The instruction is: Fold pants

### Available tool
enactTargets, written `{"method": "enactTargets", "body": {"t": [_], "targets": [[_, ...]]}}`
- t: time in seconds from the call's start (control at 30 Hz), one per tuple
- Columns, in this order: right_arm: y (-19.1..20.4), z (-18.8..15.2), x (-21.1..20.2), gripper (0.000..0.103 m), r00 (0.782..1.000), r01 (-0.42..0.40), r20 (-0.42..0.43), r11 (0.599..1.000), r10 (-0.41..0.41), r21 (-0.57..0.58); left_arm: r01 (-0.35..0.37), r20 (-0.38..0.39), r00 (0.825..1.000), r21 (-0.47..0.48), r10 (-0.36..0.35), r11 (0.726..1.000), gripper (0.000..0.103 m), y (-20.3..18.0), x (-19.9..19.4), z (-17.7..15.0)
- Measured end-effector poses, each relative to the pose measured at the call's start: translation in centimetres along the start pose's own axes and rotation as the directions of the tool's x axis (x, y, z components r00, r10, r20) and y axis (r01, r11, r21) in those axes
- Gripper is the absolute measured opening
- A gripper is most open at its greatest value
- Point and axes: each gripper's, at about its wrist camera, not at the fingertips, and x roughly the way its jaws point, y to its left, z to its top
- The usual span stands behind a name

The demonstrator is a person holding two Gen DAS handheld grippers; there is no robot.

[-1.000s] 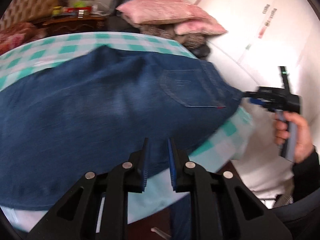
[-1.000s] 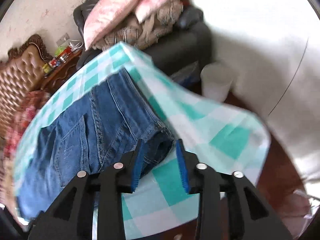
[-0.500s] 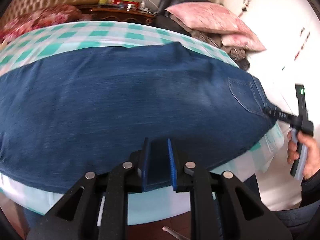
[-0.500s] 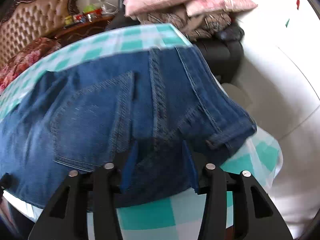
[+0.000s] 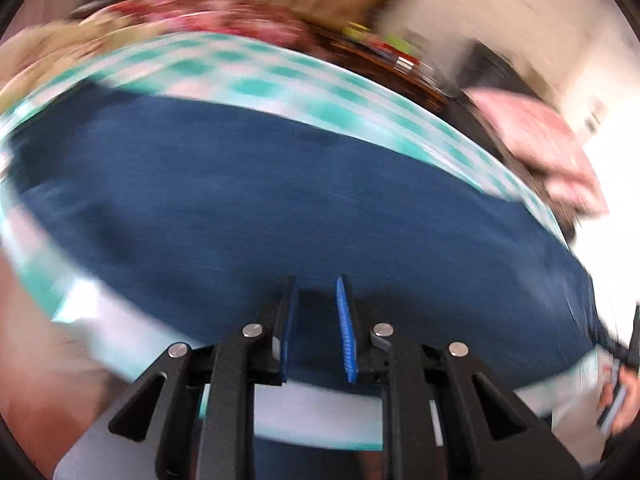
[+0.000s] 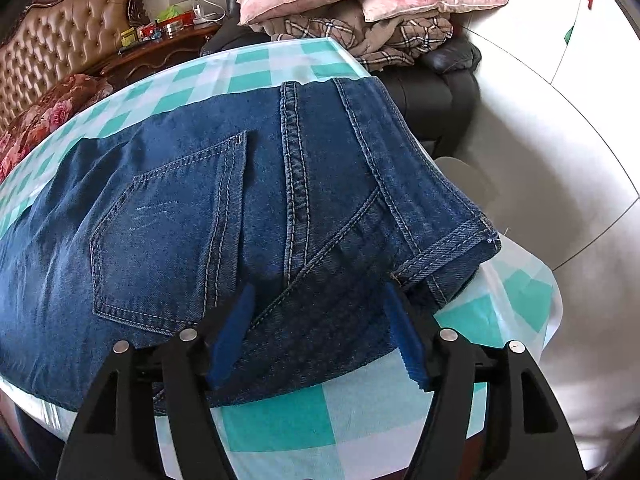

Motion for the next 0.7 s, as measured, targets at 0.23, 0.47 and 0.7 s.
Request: {"method": "enactTargets", "body": {"t": [0.23, 0.47, 0.7], "targets": [[0.3, 0.3, -0.2, 0.066, 1.0, 0.022, -0.017, 1.0, -0.022, 0.007, -0.07, 0.158, 0.979, -0.343, 0.131, 0.937, 0.02, 14.6, -6.1, 2.7], [-0.6, -0.1, -1.1, 0.066, 0.999, 0.007, -0.042, 0.999, -0.005, 0.05, -0.008, 0.19, 0.976, -0.456, 0.107, 0.89, 0.024, 21.0, -6.6, 5.1], [-4.0, -1.1, -2.0, 0.066, 0.999, 0.019, -0.051, 0.988, -0.011, 0.156, -0.022, 0.133, 0.986, -0.492, 0.101, 0.87, 0.024, 21.5, -4.6, 6.5]]}}
